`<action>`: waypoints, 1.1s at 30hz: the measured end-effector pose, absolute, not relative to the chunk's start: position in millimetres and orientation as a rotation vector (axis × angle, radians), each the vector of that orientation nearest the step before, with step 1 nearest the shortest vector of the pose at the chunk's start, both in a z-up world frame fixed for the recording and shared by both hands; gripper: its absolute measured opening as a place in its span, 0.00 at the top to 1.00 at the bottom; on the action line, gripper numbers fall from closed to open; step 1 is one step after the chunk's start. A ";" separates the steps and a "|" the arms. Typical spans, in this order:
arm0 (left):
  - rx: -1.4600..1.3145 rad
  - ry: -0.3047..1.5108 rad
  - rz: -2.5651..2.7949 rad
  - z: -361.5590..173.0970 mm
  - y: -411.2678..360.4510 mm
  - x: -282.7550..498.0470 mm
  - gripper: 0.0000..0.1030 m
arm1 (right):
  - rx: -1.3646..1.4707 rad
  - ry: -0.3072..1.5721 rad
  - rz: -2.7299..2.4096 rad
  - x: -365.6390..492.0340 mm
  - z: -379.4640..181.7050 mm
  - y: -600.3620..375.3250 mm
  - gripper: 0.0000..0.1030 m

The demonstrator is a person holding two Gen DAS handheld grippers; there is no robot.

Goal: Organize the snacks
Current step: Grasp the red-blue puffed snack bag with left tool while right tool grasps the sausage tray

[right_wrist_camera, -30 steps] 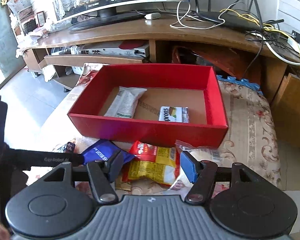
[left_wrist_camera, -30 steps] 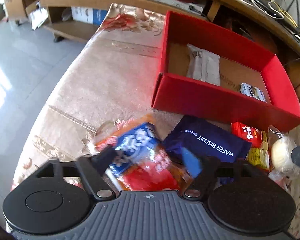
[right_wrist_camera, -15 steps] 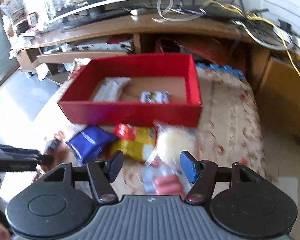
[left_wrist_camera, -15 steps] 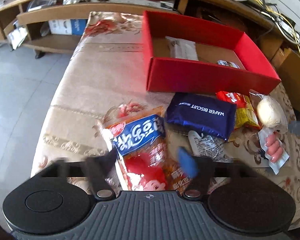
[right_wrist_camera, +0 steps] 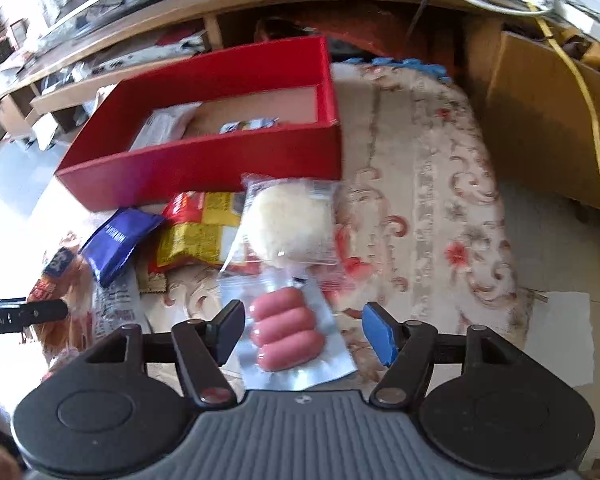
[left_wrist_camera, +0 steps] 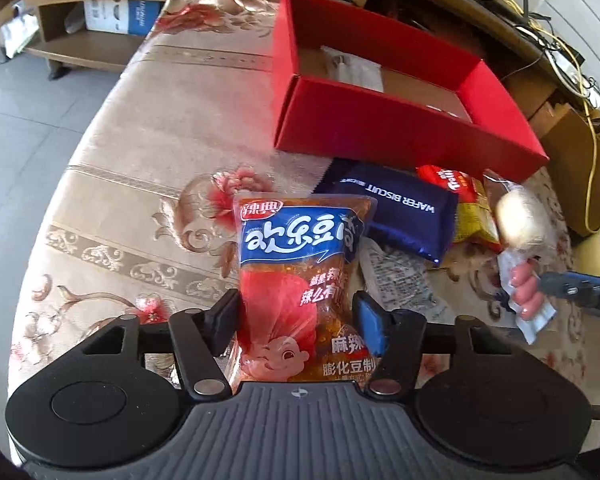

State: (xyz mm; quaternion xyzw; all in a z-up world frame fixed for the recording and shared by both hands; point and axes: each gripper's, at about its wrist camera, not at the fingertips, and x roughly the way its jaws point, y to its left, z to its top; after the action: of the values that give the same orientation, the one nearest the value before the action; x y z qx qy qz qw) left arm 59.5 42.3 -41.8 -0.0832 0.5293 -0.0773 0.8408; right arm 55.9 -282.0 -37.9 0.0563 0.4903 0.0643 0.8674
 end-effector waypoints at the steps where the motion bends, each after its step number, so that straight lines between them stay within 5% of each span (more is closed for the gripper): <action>1: -0.173 1.118 -0.165 -41.3 42.3 59.2 0.36 | 0.109 1.040 0.147 58.0 -40.9 -278.3 0.39; 5: -0.164 1.118 -0.179 -40.3 42.5 59.0 0.35 | 0.089 1.096 0.193 64.3 -56.1 -267.1 0.36; 8: -0.162 1.122 -0.178 -41.1 43.6 60.3 0.32 | 0.033 1.108 0.182 68.7 -70.1 -258.6 0.19; 13: -0.153 1.122 -0.193 -40.3 42.3 60.8 0.32 | -0.050 1.101 0.180 56.8 -68.2 -244.7 0.36; 21: -0.116 1.101 -0.201 -35.4 42.1 57.2 0.32 | -0.022 1.105 0.213 31.6 -57.5 -232.5 0.36; 29: -0.130 1.120 -0.148 -45.1 46.4 66.8 0.15 | -0.061 1.118 0.202 33.4 -64.5 -225.8 0.35; 33: -0.143 1.116 -0.152 -44.8 45.5 66.3 0.19 | -0.036 1.114 0.201 37.0 -64.2 -230.8 0.34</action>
State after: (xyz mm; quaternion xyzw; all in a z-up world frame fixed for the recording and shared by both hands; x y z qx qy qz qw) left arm 66.3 45.5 -44.8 -0.0678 0.5283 -0.0719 0.8433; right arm 37.0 -230.8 -64.2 -0.0169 0.5278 0.0953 0.8439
